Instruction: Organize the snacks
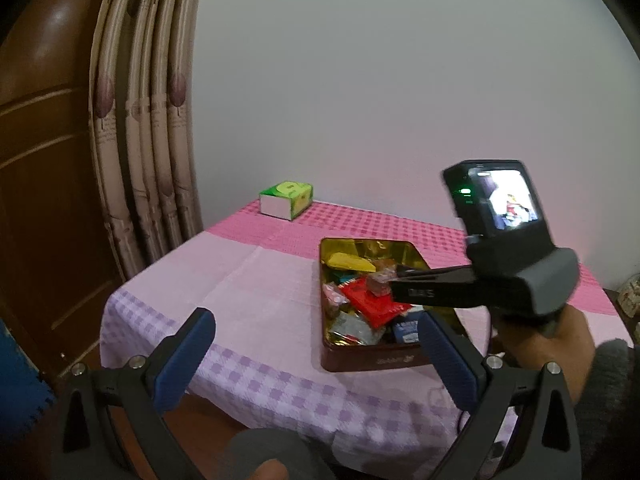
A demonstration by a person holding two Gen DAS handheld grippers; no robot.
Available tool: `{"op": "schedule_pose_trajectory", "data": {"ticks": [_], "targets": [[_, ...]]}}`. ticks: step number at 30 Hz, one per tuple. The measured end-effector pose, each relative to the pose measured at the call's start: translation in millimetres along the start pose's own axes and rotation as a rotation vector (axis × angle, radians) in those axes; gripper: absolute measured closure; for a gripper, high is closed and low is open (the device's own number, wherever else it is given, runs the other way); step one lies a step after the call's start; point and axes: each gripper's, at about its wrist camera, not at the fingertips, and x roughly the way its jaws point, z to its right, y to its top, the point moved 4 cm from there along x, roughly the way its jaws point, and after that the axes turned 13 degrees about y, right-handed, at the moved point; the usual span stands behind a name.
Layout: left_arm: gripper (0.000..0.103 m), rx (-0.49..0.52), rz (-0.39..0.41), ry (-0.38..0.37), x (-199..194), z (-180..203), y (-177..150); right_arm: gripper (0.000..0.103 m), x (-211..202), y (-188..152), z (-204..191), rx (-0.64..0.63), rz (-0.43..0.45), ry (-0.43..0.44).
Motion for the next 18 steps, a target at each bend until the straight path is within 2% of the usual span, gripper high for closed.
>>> {"op": "schedule_pose_trajectory", "data": {"ticks": [10, 18], "targets": [[0.0, 0.005, -0.026, -0.002, -3, 7, -5, 0.003, -78, -31, 31, 0.055, 0.029, -0.11], [0.0, 0.039, -0.013, 0.017, -7, 14, -10, 0.003, -143, -49, 31, 0.111, 0.088, -0.078]]}}
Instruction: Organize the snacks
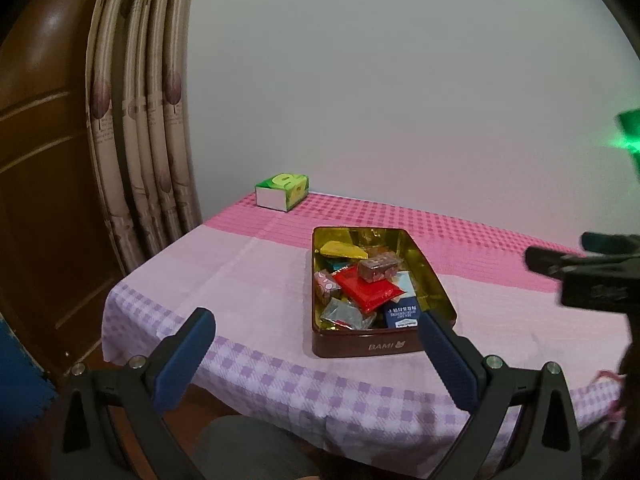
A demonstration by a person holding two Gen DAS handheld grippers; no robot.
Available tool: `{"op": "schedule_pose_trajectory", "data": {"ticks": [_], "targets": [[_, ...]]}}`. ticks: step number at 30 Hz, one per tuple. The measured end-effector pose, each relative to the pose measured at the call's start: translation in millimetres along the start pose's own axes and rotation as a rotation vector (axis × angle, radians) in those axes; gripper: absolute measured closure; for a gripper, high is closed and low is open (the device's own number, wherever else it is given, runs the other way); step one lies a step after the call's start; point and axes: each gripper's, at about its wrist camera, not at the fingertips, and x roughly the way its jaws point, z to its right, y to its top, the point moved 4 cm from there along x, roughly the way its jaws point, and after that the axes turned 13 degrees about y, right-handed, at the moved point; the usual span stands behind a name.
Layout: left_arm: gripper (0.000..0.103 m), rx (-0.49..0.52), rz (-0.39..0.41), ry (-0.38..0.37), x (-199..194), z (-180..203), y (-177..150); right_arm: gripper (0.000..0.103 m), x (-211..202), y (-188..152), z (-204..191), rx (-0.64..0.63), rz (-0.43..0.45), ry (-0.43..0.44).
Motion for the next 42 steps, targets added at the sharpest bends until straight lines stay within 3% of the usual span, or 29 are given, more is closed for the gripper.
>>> {"op": "schedule_pose_trajectory", "data": {"ticks": [11, 42], "targets": [[0.0, 0.042, 0.017, -0.008, -5, 8, -4, 0.002, -43, -19, -20, -0.016, 0.038, 0.033], [0.0, 0.087, -0.018, -0.001, 4, 12, -9, 0.002, -38, -27, -24, -0.021, 0.022, 0.018]]}}
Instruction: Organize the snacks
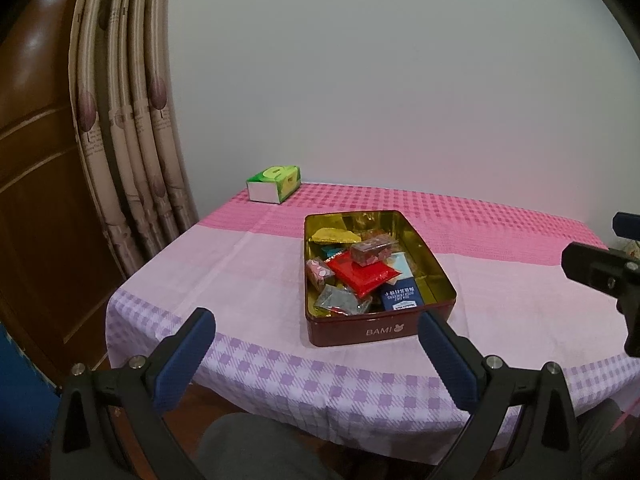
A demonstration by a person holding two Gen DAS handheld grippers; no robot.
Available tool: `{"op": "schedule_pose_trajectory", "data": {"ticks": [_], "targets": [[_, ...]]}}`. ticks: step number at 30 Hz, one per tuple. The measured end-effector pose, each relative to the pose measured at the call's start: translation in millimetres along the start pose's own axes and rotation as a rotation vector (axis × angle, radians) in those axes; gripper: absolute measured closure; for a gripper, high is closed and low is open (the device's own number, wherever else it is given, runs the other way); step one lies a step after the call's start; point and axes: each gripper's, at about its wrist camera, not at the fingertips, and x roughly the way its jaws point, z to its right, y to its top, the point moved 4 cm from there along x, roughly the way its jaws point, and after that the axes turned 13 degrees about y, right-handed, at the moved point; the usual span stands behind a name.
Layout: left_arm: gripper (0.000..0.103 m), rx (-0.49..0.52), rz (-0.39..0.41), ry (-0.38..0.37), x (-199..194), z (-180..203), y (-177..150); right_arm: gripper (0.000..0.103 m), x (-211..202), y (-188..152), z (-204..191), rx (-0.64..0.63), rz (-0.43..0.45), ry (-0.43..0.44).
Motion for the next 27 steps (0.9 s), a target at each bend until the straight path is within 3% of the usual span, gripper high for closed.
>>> {"op": "schedule_pose_trajectory", "data": {"ticks": [27], "targets": [[0.0, 0.011, 0.003, -0.003, 0.7, 0.3, -1.7, 0.002, 2.8, -5.2, 1.7, 0.013, -0.016, 0.01]]}}
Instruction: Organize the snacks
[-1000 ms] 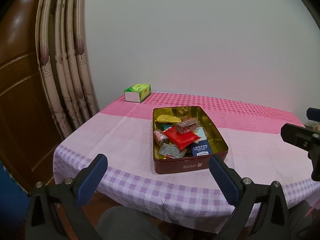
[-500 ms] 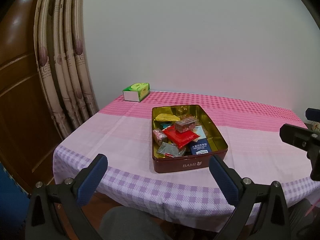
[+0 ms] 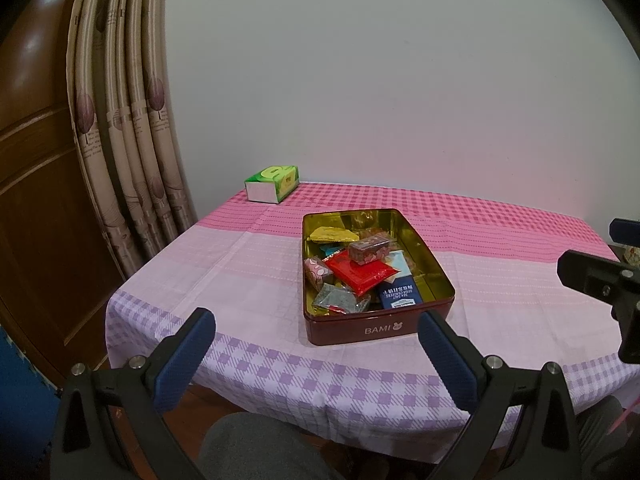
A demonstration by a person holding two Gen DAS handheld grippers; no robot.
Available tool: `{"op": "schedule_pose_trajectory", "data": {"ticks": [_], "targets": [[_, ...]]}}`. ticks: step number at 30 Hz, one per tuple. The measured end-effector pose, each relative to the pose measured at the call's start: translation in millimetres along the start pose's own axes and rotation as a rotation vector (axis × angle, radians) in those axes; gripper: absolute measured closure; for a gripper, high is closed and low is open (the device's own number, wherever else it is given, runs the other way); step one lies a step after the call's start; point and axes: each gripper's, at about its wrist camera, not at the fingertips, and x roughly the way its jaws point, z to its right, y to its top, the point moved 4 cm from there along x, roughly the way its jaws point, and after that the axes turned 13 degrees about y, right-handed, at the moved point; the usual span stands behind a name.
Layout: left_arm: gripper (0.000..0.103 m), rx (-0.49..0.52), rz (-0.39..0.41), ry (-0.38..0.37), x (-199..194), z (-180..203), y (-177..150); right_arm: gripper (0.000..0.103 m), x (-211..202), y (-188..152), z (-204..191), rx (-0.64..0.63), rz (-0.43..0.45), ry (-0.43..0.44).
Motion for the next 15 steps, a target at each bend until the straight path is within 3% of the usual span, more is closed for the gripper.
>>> {"op": "schedule_pose_trajectory", "data": {"ticks": [15], "targets": [[0.0, 0.014, -0.005, 0.007, -2.9, 4.1, -2.2, 0.002, 2.4, -3.2, 1.9, 0.014, -0.009, 0.008]]}}
